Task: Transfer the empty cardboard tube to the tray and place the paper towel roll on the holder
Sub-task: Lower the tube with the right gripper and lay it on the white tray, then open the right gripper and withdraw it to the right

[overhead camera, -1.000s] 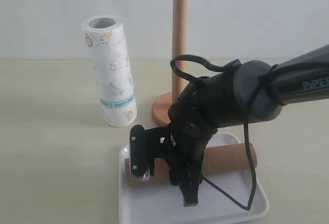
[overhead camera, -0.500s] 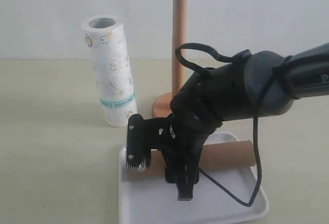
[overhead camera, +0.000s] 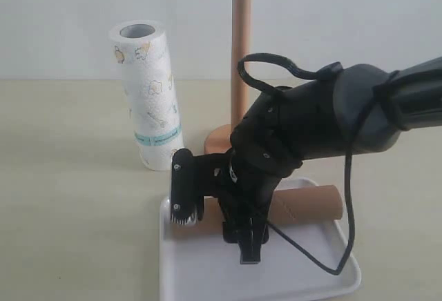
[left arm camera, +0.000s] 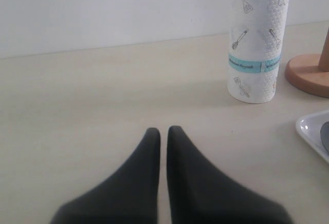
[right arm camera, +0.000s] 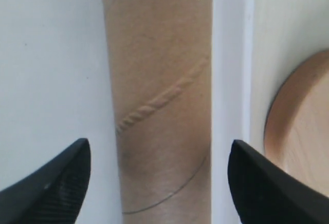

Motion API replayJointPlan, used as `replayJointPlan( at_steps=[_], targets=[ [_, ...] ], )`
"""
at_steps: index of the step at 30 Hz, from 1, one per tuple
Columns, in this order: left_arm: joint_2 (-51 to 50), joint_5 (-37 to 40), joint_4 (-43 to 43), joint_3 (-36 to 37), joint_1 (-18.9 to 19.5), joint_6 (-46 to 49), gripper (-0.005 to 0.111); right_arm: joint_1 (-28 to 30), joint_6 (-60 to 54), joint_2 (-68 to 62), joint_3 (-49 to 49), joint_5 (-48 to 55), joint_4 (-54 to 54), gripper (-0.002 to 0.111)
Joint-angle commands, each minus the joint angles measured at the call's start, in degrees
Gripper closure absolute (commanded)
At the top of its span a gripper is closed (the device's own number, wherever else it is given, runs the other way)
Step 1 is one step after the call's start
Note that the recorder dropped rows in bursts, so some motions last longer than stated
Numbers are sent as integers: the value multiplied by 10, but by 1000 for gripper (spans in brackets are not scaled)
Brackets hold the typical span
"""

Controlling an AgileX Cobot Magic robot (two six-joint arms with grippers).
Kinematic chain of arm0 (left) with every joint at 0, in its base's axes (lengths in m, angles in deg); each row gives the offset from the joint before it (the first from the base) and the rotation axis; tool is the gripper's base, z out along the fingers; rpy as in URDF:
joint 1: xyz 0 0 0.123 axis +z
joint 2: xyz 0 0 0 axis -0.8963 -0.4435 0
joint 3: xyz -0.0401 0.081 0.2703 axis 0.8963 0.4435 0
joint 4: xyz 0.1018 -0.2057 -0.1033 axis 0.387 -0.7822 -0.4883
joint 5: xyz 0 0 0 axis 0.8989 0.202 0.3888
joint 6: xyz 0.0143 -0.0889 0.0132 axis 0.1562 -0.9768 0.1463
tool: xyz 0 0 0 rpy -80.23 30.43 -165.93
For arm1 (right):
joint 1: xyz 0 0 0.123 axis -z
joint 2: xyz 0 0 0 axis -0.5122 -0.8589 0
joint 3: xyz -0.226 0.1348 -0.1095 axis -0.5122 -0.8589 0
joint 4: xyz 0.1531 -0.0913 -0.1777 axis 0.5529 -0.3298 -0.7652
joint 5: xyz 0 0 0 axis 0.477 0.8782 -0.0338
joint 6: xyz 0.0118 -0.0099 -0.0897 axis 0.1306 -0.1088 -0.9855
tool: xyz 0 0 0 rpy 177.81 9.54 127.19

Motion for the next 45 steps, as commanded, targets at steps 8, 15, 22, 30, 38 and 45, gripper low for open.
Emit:
replayJointPlan(
  at_steps=[8,15,22,30,38,45],
  targets=[
    [2,1,-4,2,1,2,103,0,19,86,0,1,-19,38],
    [2,1,-4,2,1,2,103,0,50,178,0,52,-19,38],
    [2,1,-4,2,1,2,103,0,166,288,0,136,-17,46],
    [2,1,-4,2,1,2,103,0,419,411,0,214,-16,108],
    [2,1,-4,2,1,2,103,0,532,492,0,217,-16,108],
    [2,1,-4,2,1,2,103,0,532,515,0,217,-16,108]
  ],
)
